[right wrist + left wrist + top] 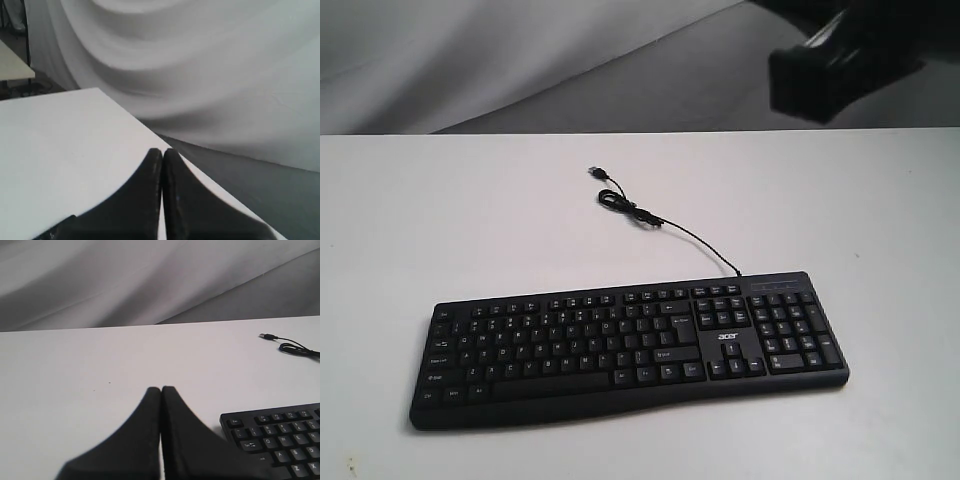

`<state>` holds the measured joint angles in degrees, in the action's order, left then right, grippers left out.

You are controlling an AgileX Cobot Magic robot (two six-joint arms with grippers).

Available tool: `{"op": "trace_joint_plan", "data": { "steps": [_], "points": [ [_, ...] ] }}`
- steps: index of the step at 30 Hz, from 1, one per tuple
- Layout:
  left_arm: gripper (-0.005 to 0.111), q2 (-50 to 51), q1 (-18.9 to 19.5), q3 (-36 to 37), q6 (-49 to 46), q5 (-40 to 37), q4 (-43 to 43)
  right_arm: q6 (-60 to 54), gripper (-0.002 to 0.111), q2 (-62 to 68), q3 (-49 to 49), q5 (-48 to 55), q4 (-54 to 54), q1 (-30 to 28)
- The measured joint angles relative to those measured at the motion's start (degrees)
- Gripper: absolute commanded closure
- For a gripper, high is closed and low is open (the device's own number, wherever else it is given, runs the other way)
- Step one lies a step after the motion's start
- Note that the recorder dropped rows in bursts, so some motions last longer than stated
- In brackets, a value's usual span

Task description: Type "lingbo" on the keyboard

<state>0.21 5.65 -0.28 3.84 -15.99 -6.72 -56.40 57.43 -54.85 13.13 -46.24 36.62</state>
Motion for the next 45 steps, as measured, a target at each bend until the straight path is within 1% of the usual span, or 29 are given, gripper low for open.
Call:
{"op": "trace_joint_plan", "data": {
  "steps": [6, 9, 12, 16, 19, 22, 27, 33, 36, 38, 40, 45],
  "points": [
    [0.106, 0.0, 0.0, 0.0, 0.0, 0.0, 0.0, 0.24, 0.108, -4.93, 0.0, -0.76, -0.21, 0.0],
    [0.106, 0.0, 0.0, 0.0, 0.0, 0.0, 0.0, 0.91, 0.108, -7.05, 0.0, -4.18, -0.04, 0.0],
    [0.106, 0.0, 0.0, 0.0, 0.0, 0.0, 0.0, 5.2, 0.108, -8.58, 0.0, -7.92, 0.09, 0.0],
    [0.106, 0.0, 0.0, 0.0, 0.0, 0.0, 0.0, 11.43, 0.108, -8.99, 0.25, -9.78, 1.44, 0.0],
    [0.106, 0.0, 0.0, 0.0, 0.0, 0.0, 0.0, 15.79, 0.108, -9.49, 2.92, -10.39, 1.75, -2.19],
    [0.106, 0.0, 0.0, 0.0, 0.0, 0.0, 0.0, 21.27, 0.108, -11.03, 8.14, -10.39, 1.87, -8.61],
    [0.106, 0.0, 0.0, 0.0, 0.0, 0.0, 0.0, 25.79, 0.108, -19.06, 21.17, -10.59, 0.94, -23.18],
    [0.106, 0.0, 0.0, 0.0, 0.0, 0.0, 0.0, 26.55, 0.108, -35.36, 36.53, -10.72, -0.58, -39.39],
    [0.106, 0.0, 0.0, 0.0, 0.0, 0.0, 0.0, 26.55, 0.108, -43.4, 42.1, -10.5, -0.58, -45.79],
    [0.106, 0.0, 0.0, 0.0, 0.0, 0.0, 0.0, 26.66, 0.108, -48.26, 45.18, -9.7, -0.01, -48.94],
    [0.106, 0.0, 0.0, 0.0, 0.0, 0.0, 0.0, 26.66, 0.108, -51.54, 47.25, -8.68, 0.4, -50.34],
    [0.106, 0.0, 0.0, 0.0, 0.0, 0.0, 0.0, 26.77, 0.108, -54.66, 48.49, -4.75, 7.87, -50.89]
  ]
}}
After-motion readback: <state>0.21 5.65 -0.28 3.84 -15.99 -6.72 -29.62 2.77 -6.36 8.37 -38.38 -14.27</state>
